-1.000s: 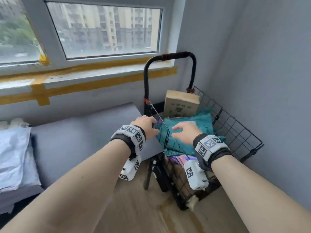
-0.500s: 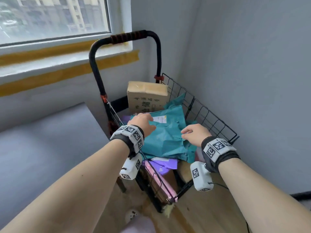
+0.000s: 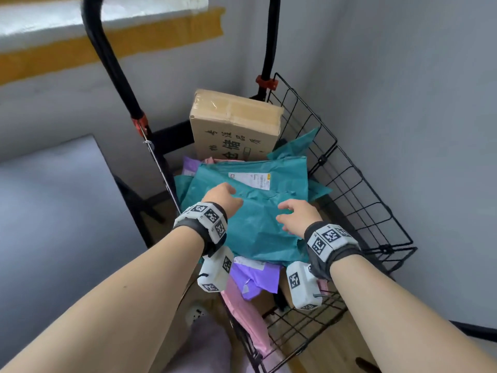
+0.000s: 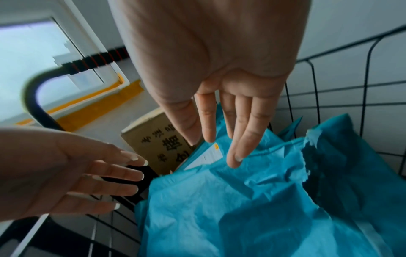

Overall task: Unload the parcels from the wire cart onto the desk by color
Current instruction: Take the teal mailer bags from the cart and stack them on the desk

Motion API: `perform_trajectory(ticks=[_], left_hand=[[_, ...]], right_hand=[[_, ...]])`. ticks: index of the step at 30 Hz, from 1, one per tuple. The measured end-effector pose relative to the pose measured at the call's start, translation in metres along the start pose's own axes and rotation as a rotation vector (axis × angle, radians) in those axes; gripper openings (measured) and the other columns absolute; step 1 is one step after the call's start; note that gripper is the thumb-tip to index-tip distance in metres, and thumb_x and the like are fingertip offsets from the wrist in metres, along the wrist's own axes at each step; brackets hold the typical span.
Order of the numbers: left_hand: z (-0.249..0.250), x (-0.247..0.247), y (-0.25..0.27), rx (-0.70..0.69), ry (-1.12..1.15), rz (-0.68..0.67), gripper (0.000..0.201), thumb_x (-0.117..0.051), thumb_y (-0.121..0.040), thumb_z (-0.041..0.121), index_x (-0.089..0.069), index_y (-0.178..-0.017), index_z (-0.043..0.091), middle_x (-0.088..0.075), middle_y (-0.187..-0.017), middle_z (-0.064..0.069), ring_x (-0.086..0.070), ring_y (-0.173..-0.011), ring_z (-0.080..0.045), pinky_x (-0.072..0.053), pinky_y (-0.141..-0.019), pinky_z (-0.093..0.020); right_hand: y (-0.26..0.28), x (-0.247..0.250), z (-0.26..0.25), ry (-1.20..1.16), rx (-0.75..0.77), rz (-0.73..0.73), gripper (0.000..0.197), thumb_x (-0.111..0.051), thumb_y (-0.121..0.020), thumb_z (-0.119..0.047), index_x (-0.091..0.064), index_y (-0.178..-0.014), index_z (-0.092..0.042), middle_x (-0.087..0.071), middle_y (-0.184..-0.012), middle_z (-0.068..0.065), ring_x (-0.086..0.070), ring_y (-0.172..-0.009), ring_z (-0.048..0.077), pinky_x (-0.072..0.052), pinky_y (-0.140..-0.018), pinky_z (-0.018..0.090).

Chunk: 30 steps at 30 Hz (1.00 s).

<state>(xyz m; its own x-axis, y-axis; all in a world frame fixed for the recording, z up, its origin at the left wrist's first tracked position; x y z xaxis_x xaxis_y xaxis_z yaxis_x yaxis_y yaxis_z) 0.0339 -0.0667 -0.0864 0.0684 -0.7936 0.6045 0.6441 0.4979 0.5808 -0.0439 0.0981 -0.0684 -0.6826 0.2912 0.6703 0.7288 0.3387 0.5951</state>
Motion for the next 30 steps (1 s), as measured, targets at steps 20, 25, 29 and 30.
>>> perform_trajectory(ticks=[20,25,29,30], left_hand=[[0.001,-0.030,-0.015,0.487,0.594,0.047,0.087,-0.057,-0.079,0.062,-0.021,-0.141,0.013,-0.052,-0.124,-0.020,-0.069,-0.070,-0.034,-0.058,-0.062,-0.042],[0.013,-0.020,-0.005,0.370,0.515,0.091,0.074,-0.057,-0.084,0.009,-0.019,-0.147,0.021,-0.058,-0.093,-0.011,-0.061,-0.063,-0.025,-0.057,-0.054,-0.032],[0.014,-0.003,0.011,0.227,0.347,0.191,0.070,-0.053,-0.082,0.007,-0.030,-0.143,0.031,-0.061,-0.103,-0.009,-0.059,-0.070,-0.025,-0.049,-0.060,-0.027],[0.016,0.002,0.017,0.190,0.327,0.217,0.071,-0.054,-0.082,0.009,-0.027,-0.143,0.033,-0.060,-0.110,-0.010,-0.061,-0.076,-0.026,-0.049,-0.065,-0.028]], right_hand=[[-0.045,0.026,-0.028,-0.078,0.297,-0.379,0.037,-0.070,-0.074,0.006,-0.072,-0.107,-0.011,-0.063,-0.093,-0.002,-0.056,-0.083,0.009,-0.044,-0.073,0.019],[-0.029,0.034,-0.037,-0.015,0.411,-0.538,0.020,-0.076,-0.075,-0.009,-0.076,-0.095,-0.011,-0.061,-0.057,-0.009,-0.049,-0.048,-0.001,-0.041,-0.049,0.011],[-0.027,0.058,-0.037,-0.108,0.352,-0.311,0.013,-0.069,-0.083,-0.029,-0.073,-0.075,-0.019,-0.066,-0.066,-0.001,-0.037,-0.035,0.002,-0.035,-0.042,0.018],[-0.029,0.065,-0.037,-0.111,0.334,-0.209,0.018,-0.066,-0.086,-0.028,-0.074,-0.077,-0.015,-0.070,-0.075,0.003,-0.038,-0.037,0.003,-0.035,-0.044,0.020]])
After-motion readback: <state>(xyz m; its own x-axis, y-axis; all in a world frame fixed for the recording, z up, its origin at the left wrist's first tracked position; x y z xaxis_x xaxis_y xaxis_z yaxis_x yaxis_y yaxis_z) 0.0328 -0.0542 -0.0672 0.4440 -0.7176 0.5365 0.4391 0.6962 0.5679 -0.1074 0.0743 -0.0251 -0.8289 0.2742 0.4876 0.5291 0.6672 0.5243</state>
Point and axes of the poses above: each hand's wrist, its own y-axis away from the middle knuckle, its own x-axis out of the back of the hand, z = x × y, the point moved 1 cm from there along -y, towards the middle knuckle
